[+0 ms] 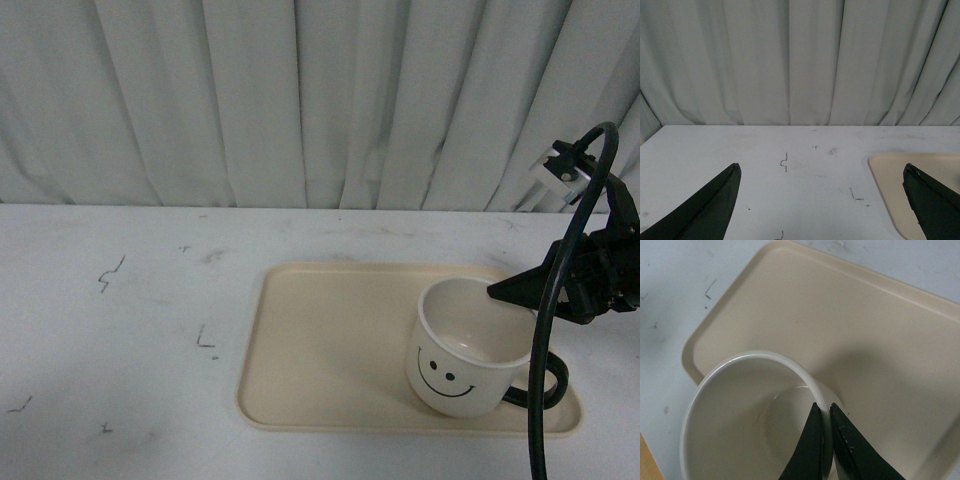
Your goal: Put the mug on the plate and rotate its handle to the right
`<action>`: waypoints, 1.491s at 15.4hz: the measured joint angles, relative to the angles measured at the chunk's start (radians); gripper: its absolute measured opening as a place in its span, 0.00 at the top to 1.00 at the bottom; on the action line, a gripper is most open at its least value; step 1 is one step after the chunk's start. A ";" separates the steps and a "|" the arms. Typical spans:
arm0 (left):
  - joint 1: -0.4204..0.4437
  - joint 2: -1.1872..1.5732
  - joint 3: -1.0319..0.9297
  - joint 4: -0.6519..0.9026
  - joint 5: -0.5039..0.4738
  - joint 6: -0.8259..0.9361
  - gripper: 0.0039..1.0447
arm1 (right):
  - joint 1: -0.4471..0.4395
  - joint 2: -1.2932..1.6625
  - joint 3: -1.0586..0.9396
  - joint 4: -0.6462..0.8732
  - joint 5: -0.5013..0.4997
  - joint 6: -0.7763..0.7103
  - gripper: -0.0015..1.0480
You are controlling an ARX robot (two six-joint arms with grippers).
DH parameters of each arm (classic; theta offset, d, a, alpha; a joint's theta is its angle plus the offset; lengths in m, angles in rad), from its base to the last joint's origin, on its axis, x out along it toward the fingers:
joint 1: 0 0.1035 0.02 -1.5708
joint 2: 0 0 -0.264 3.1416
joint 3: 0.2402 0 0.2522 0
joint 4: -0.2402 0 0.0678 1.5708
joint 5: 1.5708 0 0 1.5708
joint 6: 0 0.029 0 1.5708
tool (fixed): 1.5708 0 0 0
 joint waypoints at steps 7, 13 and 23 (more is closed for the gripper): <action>0.000 0.000 0.000 0.000 0.000 0.000 0.06 | -0.039 0.016 0.093 -0.194 0.050 -0.178 0.96; 0.000 0.000 0.000 0.000 0.000 0.000 0.06 | 0.010 0.011 0.099 -0.191 0.037 -0.270 0.96; 0.000 0.000 0.000 0.000 0.000 0.000 0.06 | 0.048 -0.049 0.091 -0.223 0.041 -0.380 0.44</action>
